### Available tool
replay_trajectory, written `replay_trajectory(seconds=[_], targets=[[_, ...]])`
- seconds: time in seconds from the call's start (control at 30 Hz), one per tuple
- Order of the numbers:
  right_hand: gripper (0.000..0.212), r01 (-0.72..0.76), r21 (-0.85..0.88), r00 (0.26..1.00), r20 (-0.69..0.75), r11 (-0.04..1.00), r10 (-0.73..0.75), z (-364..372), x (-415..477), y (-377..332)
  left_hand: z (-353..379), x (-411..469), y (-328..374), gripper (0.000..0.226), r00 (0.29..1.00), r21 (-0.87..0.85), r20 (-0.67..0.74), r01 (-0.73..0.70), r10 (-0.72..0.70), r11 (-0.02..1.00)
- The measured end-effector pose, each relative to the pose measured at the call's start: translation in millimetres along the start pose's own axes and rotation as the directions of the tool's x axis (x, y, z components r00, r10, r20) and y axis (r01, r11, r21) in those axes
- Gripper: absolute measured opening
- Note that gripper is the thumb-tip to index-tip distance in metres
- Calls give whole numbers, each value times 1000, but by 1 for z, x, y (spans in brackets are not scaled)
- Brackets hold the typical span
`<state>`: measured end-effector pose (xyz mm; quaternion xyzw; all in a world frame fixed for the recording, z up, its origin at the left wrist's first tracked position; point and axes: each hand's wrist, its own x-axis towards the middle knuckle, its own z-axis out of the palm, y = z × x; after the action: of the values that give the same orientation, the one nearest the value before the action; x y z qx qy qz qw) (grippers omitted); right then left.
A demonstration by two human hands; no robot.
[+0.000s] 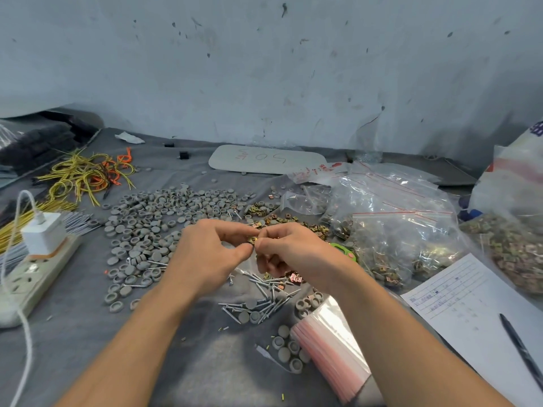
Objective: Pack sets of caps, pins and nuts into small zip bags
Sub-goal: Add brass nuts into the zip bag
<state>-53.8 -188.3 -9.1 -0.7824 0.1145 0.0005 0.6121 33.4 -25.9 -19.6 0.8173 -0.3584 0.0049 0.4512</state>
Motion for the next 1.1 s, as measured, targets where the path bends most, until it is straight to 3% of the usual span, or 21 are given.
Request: replay_trajectory(seconds=[0.17, 0.4, 0.57, 0.63, 0.77, 0.83, 1.0, 1.1], targets=[[18, -40, 162, 999, 8, 986, 39, -3, -5, -4, 1, 1, 5, 32, 999, -171, -11, 51, -53, 984], [21, -61, 378, 972, -187, 924, 141, 13, -1, -12, 15, 2, 10, 33, 973, -235, -205, 54, -104, 971], [23, -46, 434, 912, -349, 900, 215, 17, 2, -15, 16, 12, 6, 25, 935, -512, -183, 172, -303, 842], [19, -39, 529, 912, -327, 847, 246, 12, 2, -17, 11, 15, -1, 22, 922, -544, -196, 180, -334, 819], [13, -15, 774, 937, -210, 634, 278, 10, 2, -16, 8, 11, -6, 23, 954, -467, -145, 169, -264, 868], [16, -52, 807, 943, -154, 588, 294, 12, 4, -14, 9, 9, -5, 24, 964, -394, -132, 161, -229, 905], [13, -234, 577, 947, -47, 783, 317, 17, 11, -7, 8, 8, 0, 32, 974, -164, -159, 137, -164, 977], [5, -163, 445, 945, -187, 881, 269, 20, 14, -4, 8, 8, 2, 38, 986, -135, -99, 122, -136, 983]])
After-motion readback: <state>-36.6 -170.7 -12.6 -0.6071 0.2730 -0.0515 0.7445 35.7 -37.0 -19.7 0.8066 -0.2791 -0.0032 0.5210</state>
